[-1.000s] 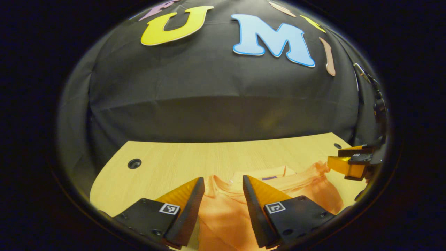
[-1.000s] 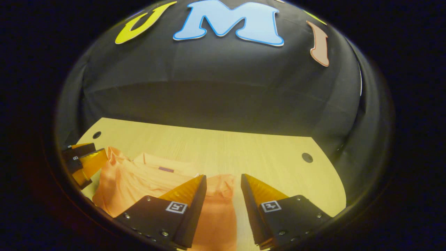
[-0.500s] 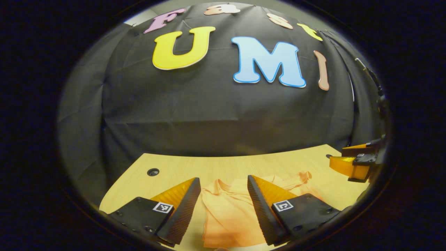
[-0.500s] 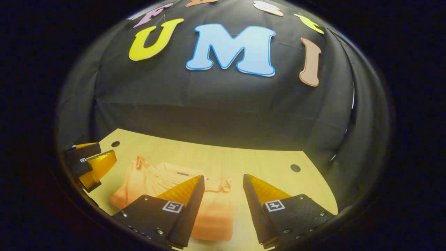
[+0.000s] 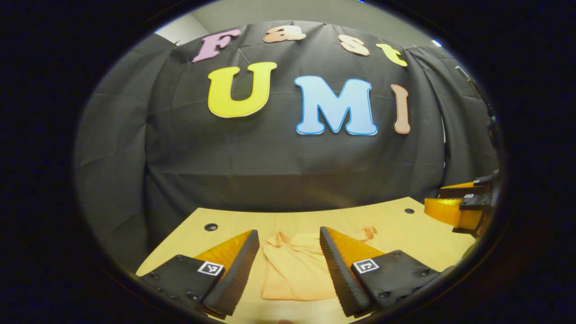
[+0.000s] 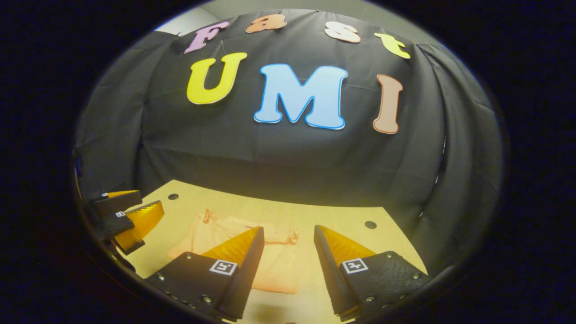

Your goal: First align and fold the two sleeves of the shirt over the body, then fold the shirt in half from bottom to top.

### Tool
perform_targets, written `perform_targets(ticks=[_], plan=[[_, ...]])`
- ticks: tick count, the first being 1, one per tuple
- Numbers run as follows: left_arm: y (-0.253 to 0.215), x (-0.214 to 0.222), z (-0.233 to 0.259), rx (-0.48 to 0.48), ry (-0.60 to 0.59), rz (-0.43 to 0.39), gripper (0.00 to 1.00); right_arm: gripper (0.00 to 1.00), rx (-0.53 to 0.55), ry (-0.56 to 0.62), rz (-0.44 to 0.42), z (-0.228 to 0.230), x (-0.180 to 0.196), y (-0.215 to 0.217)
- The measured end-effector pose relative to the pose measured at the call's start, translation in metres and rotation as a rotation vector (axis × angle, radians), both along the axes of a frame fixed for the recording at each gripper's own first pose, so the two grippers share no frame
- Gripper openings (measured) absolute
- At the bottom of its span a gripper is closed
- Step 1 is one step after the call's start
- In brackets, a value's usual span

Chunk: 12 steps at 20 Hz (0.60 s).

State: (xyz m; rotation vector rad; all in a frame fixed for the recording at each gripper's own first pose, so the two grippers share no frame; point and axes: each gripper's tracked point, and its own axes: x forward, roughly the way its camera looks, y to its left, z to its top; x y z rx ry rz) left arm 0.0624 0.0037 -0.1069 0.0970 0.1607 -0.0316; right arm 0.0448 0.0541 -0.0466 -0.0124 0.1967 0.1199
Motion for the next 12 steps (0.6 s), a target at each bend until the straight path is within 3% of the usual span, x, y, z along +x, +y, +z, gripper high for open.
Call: perform_targets(ticks=[6, 12], plan=[[-0.006, -0.063, 0.021, 0.006, -0.040, 0.030, 0.89, 0.68, 0.002, -0.053, 0.024, 0.014, -0.070, -0.006], [-0.008, -0.115, 0.032, 0.031, -0.056, 0.050, 0.89, 0.70, 0.010, -0.062, 0.035, 0.013, -0.114, -0.012]])
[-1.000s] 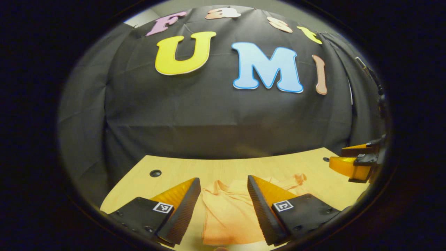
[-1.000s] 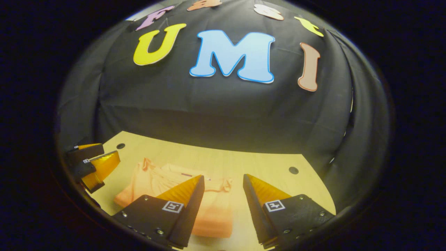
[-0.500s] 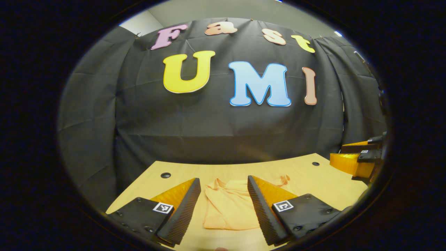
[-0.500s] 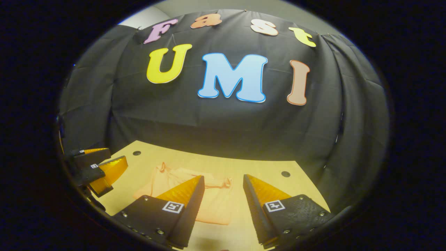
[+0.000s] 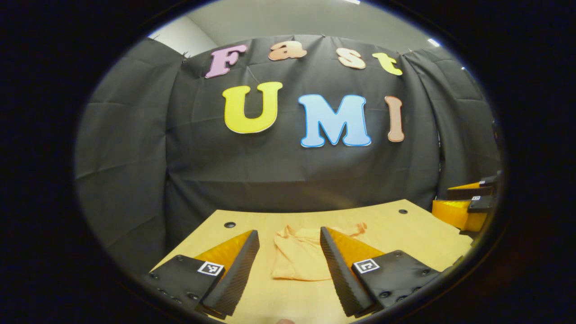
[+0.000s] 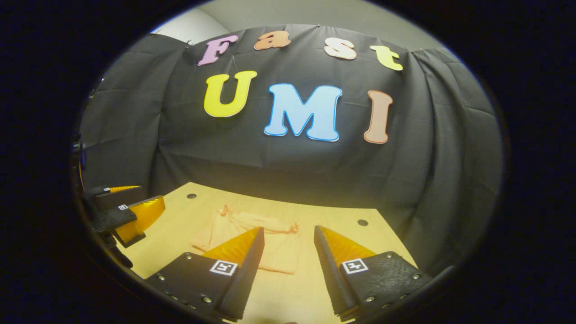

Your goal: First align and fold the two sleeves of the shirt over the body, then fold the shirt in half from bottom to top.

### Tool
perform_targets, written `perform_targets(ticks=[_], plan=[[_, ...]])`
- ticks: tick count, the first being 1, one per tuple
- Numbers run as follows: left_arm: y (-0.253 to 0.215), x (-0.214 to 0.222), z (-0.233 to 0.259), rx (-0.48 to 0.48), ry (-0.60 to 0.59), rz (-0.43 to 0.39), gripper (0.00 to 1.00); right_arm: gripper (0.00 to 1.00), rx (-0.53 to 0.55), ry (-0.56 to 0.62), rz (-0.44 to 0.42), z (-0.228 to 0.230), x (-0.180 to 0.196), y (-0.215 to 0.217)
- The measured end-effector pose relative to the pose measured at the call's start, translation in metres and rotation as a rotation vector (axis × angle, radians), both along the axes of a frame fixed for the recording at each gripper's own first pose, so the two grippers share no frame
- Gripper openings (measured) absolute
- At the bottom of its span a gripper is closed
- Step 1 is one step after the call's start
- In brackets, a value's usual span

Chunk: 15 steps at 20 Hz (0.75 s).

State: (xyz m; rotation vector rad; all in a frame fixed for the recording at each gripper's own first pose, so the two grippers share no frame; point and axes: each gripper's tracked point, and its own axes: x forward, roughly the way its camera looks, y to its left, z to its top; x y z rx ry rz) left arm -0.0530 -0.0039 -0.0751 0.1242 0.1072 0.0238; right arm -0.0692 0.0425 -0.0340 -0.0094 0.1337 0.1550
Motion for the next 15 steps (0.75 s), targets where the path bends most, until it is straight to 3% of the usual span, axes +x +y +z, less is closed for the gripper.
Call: perform_targets(ticks=[6, 15], plan=[[0.001, -0.029, 0.009, 0.009, -0.007, -0.009, 0.91, 0.70, 0.039, -0.003, -0.027, 0.008, -0.021, 0.000], [0.009, -0.031, 0.031, -0.024, -0.039, -0.017, 0.91, 0.70, 0.080, -0.004, -0.078, 0.020, -0.017, 0.002]])
